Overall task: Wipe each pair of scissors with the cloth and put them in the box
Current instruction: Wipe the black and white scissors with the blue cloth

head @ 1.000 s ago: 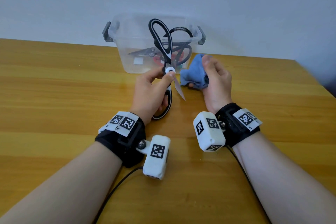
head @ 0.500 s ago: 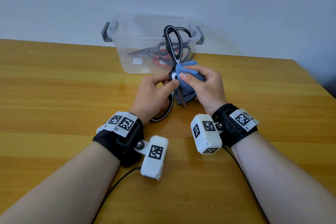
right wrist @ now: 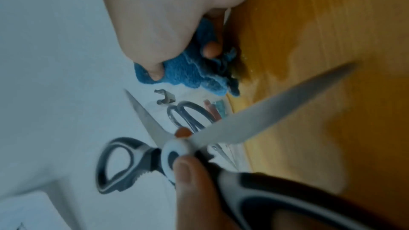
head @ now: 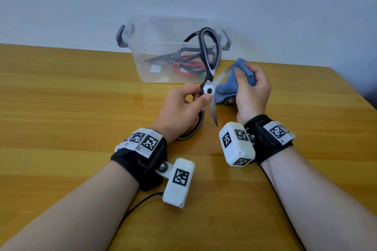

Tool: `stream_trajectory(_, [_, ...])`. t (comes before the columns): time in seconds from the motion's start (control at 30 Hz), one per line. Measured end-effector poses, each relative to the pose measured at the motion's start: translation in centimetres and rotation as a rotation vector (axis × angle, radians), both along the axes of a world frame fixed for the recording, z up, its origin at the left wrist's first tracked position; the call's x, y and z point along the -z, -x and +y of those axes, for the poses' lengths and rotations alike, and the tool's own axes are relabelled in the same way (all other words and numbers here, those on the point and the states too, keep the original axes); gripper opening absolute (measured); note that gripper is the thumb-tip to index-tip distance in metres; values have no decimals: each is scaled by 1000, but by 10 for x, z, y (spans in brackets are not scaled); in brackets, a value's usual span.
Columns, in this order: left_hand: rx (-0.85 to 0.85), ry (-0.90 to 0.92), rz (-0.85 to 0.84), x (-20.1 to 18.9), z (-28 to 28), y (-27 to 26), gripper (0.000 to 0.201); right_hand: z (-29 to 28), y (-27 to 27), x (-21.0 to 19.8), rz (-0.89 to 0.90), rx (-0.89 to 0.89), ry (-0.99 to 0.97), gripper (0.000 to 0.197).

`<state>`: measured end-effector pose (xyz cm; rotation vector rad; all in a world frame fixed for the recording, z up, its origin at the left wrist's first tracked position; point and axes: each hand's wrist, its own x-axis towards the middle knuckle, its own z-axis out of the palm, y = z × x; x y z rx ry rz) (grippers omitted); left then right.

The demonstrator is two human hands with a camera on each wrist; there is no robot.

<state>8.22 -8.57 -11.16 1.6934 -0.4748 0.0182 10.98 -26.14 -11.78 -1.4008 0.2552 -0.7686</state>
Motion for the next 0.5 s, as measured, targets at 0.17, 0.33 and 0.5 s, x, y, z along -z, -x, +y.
stream_trajectory(0.17, [-127, 81, 80, 1, 3, -4, 26, 6, 4, -1, -6, -108, 24, 21])
stream_trajectory(0.33, [-186, 104, 117, 2, 4, -8, 20, 12, 8, -5, -56, -340, -66, 38])
stream_trajectory(0.5, [-186, 92, 121, 3, 4, -8, 17, 17, 10, -3, -58, -506, -1, 42])
